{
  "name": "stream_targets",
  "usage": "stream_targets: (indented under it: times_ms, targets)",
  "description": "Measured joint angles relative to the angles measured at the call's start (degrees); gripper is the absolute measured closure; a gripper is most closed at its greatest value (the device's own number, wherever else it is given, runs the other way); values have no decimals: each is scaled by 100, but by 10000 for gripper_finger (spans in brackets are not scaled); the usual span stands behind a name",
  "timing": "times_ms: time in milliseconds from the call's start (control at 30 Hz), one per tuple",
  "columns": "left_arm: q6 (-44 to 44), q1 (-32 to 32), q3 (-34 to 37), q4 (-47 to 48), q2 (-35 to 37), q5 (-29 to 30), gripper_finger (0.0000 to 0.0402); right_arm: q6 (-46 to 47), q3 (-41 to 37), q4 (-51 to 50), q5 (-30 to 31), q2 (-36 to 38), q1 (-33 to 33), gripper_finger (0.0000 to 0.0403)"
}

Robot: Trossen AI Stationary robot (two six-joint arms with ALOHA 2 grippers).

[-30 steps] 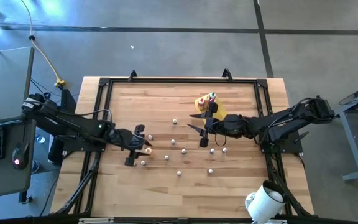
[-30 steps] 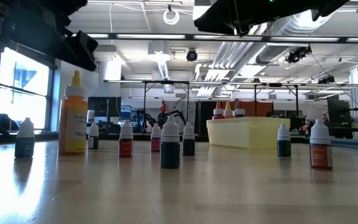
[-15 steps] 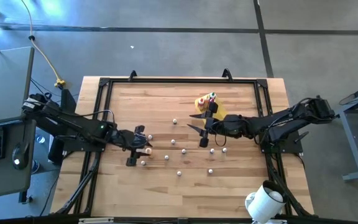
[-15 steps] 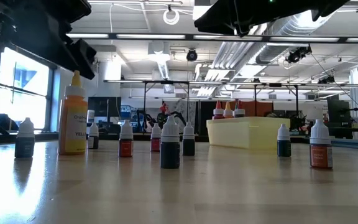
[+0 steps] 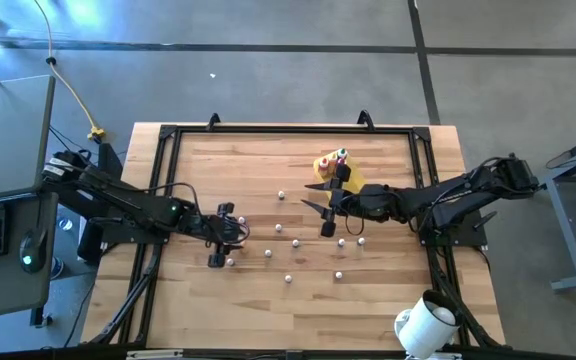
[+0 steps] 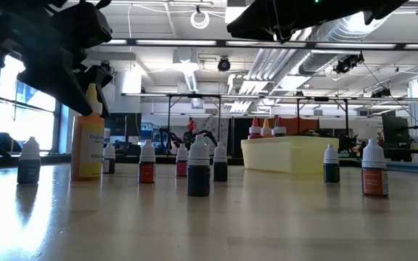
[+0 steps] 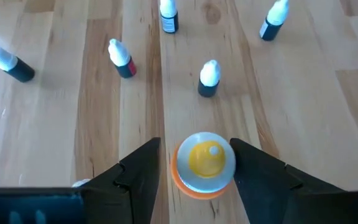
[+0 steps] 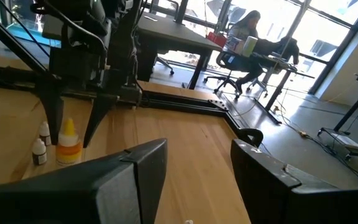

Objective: Pick & Place food coloring
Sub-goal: Put the large yellow food coloring bottle into the bin

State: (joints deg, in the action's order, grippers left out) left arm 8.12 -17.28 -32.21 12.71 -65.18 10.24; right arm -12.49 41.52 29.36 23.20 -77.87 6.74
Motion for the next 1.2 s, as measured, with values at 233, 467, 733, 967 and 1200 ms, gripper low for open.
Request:
stream_targets:
  times_ms: [233,467,733,967,1200]
  targets:
    - [-31,0,0,-61,-12,138,218,0,0,0,3,0,0,231]
    - [-31,0,5,-130,-12,276,282,0,0,0,3,0,0,231]
    - [-166,2,9,-1124,-12,1420,279,0,0,3,23,0,0,231]
    - [-1611,235,9,-3210,-26,1900,280,-4,0,200,493,0,-2,231]
    - [-1302,1371,-310,-3934,-564,921,284,-307,0,613,1390,1,-1,231]
